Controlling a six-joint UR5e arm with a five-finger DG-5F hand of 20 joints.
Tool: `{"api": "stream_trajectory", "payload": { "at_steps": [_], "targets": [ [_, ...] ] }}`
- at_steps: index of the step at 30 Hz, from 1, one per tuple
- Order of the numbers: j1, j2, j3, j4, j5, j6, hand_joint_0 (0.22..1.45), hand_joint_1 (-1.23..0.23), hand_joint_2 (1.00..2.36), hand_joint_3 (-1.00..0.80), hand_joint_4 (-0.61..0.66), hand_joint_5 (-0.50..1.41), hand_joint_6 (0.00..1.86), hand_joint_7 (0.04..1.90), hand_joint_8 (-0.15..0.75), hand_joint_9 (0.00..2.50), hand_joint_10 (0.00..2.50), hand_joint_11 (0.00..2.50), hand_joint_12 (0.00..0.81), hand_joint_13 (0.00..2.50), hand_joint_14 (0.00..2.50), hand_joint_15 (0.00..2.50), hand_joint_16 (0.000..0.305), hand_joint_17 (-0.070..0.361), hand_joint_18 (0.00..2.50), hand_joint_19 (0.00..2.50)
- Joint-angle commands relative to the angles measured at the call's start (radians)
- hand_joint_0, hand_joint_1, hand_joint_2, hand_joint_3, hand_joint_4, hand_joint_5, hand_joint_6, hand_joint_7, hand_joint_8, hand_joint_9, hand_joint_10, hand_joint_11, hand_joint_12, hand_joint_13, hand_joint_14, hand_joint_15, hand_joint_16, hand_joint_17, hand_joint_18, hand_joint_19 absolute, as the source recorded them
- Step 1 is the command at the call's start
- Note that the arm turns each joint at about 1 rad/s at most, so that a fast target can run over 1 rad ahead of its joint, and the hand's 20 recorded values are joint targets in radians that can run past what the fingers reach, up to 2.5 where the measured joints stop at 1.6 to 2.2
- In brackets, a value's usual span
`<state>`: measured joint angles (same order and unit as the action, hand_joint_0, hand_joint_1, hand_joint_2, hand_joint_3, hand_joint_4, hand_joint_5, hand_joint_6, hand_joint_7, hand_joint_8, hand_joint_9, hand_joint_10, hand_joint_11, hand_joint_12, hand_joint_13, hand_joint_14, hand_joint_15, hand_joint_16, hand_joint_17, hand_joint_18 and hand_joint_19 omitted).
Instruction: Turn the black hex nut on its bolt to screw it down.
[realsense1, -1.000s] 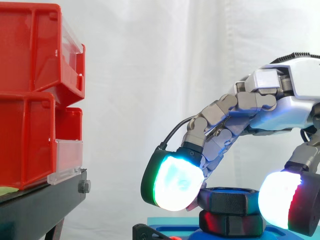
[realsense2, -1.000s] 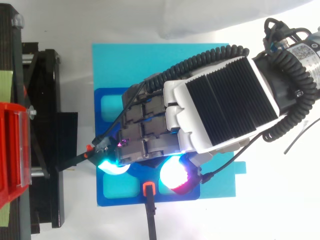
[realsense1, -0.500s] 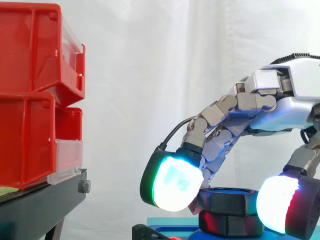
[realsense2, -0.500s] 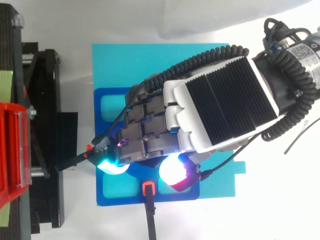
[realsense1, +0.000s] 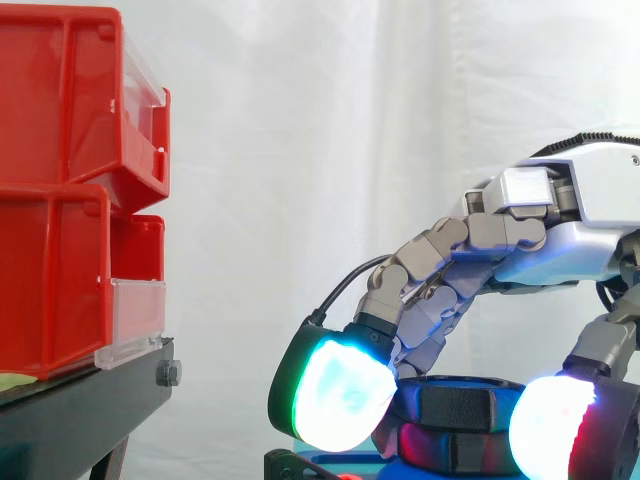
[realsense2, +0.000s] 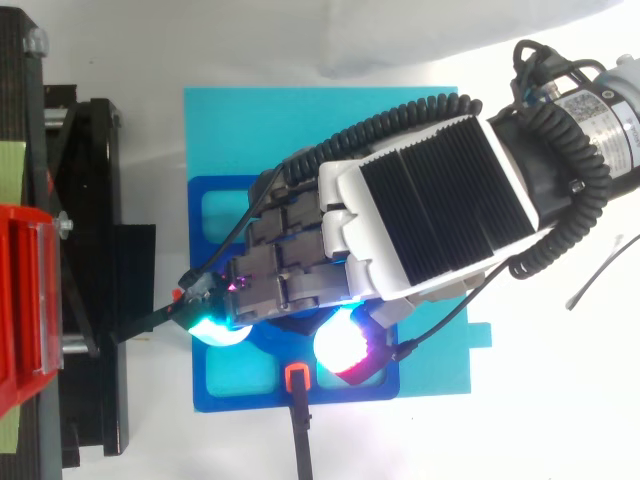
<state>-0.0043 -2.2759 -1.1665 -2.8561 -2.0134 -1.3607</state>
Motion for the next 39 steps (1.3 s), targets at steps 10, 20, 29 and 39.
{"api": "stream_trajectory", "payload": {
  "at_steps": [10,20,29,39],
  "targets": [
    [-0.002,-0.001,0.001,0.003,-0.002,0.0,0.65,-0.75,1.01,-0.23,0.24,-0.21,0.87,0.58,0.305,0.79,0.01,0.65,0.296,0.85,0.01,0.35,0.037,0.083,0.77,0.46],
    [-0.003,-0.001,0.001,0.004,-0.002,-0.002,0.68,-0.74,1.01,-0.16,0.25,-0.21,0.88,0.56,0.31,0.81,0.01,0.66,0.295,0.86,0.01,0.34,0.038,0.085,0.78,0.45],
    [-0.003,-0.001,0.001,0.006,-0.002,0.0,0.55,-0.71,1.0,-0.43,0.25,-0.21,0.83,0.59,0.31,0.81,0.01,0.68,0.297,0.84,0.01,0.36,0.038,0.085,0.76,0.48],
    [0.004,0.003,0.091,-0.065,0.004,0.009,0.44,-0.7,1.0,-0.5,0.18,-0.23,0.5,0.76,0.27,0.44,0.0,0.11,0.326,0.68,0.0,0.14,0.048,0.109,0.69,0.35]
  ]
}}
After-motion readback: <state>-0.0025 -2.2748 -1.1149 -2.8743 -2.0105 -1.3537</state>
